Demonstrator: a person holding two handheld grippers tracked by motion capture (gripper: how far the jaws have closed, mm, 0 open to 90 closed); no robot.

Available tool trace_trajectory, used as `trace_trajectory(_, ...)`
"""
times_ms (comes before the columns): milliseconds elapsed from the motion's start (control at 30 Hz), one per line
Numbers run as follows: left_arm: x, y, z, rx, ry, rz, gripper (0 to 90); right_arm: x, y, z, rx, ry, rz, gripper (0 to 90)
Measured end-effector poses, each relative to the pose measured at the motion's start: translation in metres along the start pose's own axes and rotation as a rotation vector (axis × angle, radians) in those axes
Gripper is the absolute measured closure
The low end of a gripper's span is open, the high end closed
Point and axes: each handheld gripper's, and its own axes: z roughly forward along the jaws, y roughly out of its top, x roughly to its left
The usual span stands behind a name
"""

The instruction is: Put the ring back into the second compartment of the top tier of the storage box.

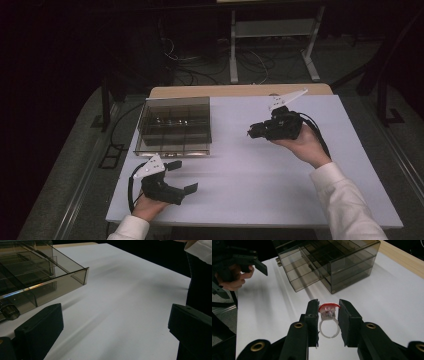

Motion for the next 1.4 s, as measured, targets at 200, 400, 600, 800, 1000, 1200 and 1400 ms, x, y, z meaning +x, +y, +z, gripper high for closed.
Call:
trace_trajectory(200, 0.000, 0.000, 0.000, -0.002, -0.002, 0.000, 0.0, 0.004, 0.008, 0.007, 0.002, 0.009, -0.016, 70.0)
trace_trajectory(400, 0.000, 0.000, 0.000, -0.001, -0.003, 0.001, 0.0, 0.009, 0.016, 0.013, 0.008, 0.021, -0.027, 70.0)
trace_trajectory(600, 0.000, 0.000, 0.000, -0.003, -0.005, 0.000, 0.0, 0.015, 0.024, 0.021, 0.009, 0.034, -0.043, 70.0)
trace_trajectory(800, 0.000, 0.000, -0.001, -0.005, -0.006, 0.001, 0.0, 0.020, 0.034, 0.028, 0.010, 0.045, -0.064, 70.0)
trace_trajectory(1000, 0.000, 0.000, -0.001, -0.006, -0.009, 0.000, 0.0, 0.024, 0.041, 0.034, 0.011, 0.053, -0.080, 70.0)
trace_trajectory(1200, -0.001, 0.000, -0.001, -0.008, -0.007, -0.005, 0.0, 0.028, 0.049, 0.041, 0.024, 0.066, -0.090, 70.0)
trace_trajectory(1400, 0.000, 0.000, -0.004, -0.017, -0.004, -0.007, 0.0, 0.035, 0.062, 0.051, 0.019, 0.081, -0.114, 70.0)
